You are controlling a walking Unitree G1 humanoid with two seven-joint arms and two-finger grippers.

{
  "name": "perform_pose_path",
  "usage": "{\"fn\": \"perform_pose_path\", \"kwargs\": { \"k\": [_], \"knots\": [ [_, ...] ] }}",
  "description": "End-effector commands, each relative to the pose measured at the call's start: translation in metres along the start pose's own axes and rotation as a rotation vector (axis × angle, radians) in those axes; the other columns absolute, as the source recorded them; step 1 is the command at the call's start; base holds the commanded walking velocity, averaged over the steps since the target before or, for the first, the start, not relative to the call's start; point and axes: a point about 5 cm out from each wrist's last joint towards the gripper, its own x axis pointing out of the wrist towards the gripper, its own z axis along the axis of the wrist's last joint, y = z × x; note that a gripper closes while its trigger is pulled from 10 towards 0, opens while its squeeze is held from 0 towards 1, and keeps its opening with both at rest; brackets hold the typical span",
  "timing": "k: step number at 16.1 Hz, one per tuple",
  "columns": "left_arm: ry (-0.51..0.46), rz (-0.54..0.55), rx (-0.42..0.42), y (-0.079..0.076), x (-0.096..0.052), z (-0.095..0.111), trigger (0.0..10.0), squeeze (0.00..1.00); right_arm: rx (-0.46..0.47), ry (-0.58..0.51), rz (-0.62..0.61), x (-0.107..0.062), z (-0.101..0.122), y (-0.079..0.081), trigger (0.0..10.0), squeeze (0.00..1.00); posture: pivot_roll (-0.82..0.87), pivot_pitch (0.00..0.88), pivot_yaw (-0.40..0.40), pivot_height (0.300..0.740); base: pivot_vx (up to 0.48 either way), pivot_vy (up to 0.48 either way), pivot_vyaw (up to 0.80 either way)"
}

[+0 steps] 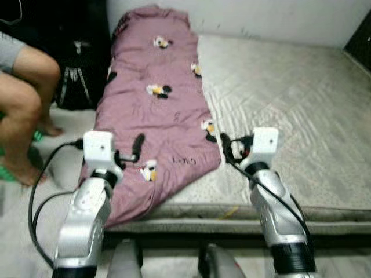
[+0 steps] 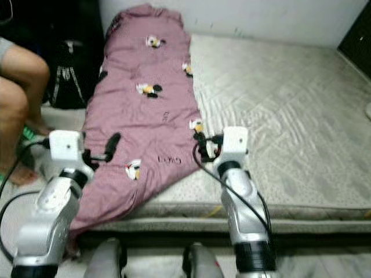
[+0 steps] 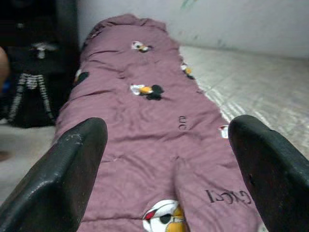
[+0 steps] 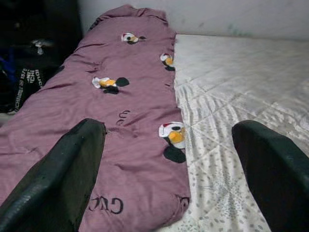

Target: Clean up the room

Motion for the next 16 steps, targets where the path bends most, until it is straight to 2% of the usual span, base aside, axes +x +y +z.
{"fn": "perform_pose_path", "kwargs": {
  "k": [1, 4, 7, 12, 16],
  "knots": [
    [0.032, 0.033, 0.013, 0.000, 0.000, -0.004, 10.0, 0.00, -0.003, 0.010, -0.029, -0.001, -0.001, -0.009, 10.0, 0.00, -0.02, 0.029, -0.091, 0.626, 0.000, 0.000, 0.00],
    [0.074, 0.113, -0.021, 0.013, 0.001, -0.010, 10.0, 0.00, -0.003, 0.012, -0.028, -0.001, -0.001, -0.009, 10.0, 0.00, -0.02, 0.031, -0.094, 0.586, 0.000, 0.000, 0.00],
    [0.108, 0.107, -0.039, 0.015, 0.003, -0.013, 10.0, 0.00, -0.005, 0.010, -0.034, -0.001, 0.000, -0.011, 10.0, 0.00, -0.03, 0.033, -0.093, 0.566, 0.000, 0.000, 0.00],
    [0.120, 0.163, -0.046, 0.028, 0.008, -0.013, 10.0, 0.00, -0.031, 0.013, -0.072, -0.007, 0.001, -0.027, 10.0, 0.00, -0.04, 0.034, -0.096, 0.566, 0.000, 0.000, 0.00],
    [0.144, 0.242, -0.068, 0.050, 0.016, -0.013, 10.0, 0.00, -0.059, 0.047, -0.099, -0.020, -0.006, -0.042, 10.0, 0.00, -0.05, 0.034, -0.096, 0.566, 0.000, 0.000, 0.00]
  ]
}}
